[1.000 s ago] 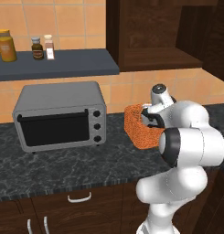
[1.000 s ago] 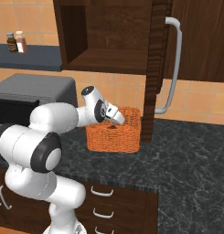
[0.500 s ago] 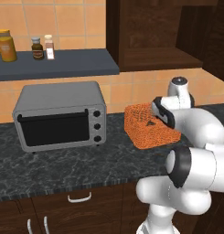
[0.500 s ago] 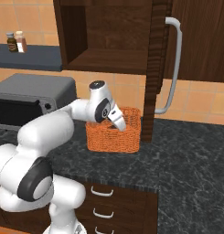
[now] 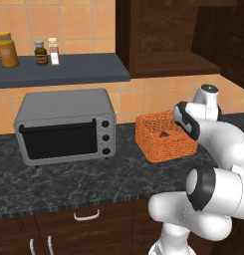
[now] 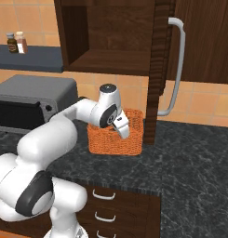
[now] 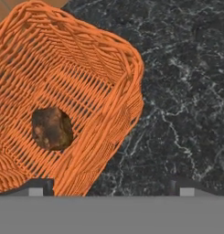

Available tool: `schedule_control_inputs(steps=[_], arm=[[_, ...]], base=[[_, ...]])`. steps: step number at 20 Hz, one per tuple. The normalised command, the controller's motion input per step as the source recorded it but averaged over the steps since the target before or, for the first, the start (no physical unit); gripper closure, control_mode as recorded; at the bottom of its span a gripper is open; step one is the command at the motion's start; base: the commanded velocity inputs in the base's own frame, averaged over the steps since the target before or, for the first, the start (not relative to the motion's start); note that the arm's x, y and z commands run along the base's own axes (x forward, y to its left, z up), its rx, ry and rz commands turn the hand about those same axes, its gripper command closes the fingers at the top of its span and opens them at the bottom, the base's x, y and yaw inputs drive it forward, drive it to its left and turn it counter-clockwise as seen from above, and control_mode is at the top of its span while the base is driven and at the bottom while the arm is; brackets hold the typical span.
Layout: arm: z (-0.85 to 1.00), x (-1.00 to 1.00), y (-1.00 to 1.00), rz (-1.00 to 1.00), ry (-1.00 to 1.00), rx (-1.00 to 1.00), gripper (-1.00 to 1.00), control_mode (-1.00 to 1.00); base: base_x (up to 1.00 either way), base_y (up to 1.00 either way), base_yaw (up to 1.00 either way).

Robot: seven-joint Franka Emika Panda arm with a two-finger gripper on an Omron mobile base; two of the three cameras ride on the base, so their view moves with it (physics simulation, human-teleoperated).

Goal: Open the cabinet, pick up the bread from the cabinet and place it in the basket. Then move the basket to the dining counter.

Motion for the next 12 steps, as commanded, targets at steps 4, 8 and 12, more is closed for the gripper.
schedule_control_inputs(steps=[4, 8, 12], arm=[[-0.24, 0.27, 0.11, -0.02, 0.03, 0.0, -1.0, -1.0], [-0.17, 0.32, 0.0, 0.0, 0.12, 0.0, -1.0, -1.0], [-0.21, 0.57, 0.03, 0.0, 0.02, 0.0, -1.0, -1.0]], base=[[0.0, 0.0, 0.0], [0.0, 0.0, 0.0], [0.0, 0.0, 0.0]])
